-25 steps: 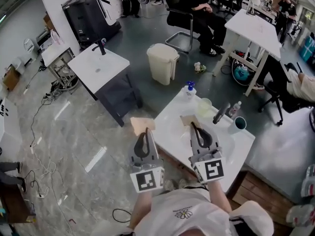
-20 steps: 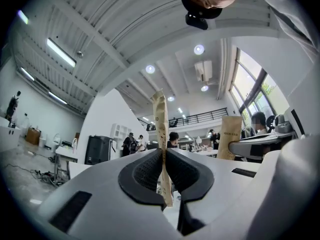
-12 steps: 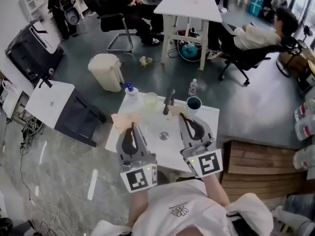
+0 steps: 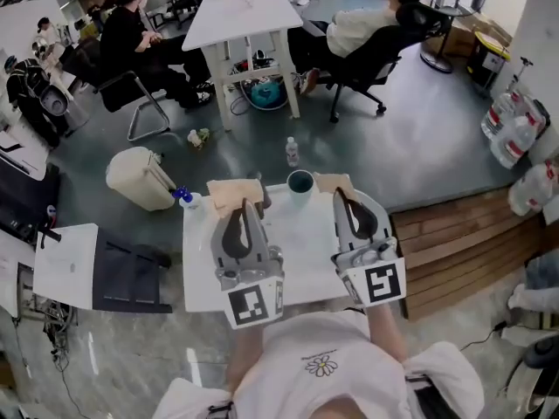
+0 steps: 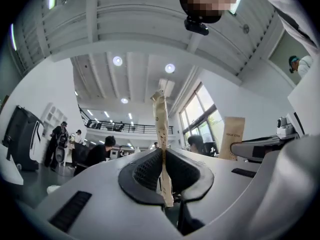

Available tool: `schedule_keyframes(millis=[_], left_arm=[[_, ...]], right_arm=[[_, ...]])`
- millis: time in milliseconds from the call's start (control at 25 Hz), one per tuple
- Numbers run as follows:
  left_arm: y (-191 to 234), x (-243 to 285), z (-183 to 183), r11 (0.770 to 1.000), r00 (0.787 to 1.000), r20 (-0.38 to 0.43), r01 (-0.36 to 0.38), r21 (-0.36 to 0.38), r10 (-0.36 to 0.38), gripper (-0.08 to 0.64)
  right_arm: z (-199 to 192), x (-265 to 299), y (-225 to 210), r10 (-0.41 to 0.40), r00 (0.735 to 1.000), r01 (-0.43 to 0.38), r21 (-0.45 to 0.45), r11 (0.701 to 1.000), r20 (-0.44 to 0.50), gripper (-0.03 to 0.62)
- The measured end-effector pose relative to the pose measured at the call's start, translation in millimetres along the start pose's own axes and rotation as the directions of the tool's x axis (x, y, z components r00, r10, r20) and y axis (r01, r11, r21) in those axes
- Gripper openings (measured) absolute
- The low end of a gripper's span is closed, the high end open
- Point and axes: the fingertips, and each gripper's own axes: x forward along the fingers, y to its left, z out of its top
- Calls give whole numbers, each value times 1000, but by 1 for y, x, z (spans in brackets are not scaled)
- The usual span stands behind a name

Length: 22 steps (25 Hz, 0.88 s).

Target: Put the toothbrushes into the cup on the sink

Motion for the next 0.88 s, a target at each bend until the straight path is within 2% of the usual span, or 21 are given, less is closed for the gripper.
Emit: schedule_keyframes(millis=[160, 360, 560, 880], left_arm=[[2, 8, -1, 998, 998, 7, 61, 19, -61, 35], [-3, 9, 2, 994, 995, 5, 105, -29, -105, 35], [-4, 6, 1, 991, 991, -3, 132, -6, -132, 35], [5, 0, -3, 995, 995, -31, 98, -13, -98, 34]], right_arm=[[2, -10, -6, -81, 997, 81, -2, 997, 0, 15], [4, -22, -5, -136, 991, 136, -13, 991, -13, 15], [5, -25, -3, -147, 989, 147, -22, 989, -13, 15], [-9, 1, -12, -120, 993, 121, 45, 992, -22, 15]])
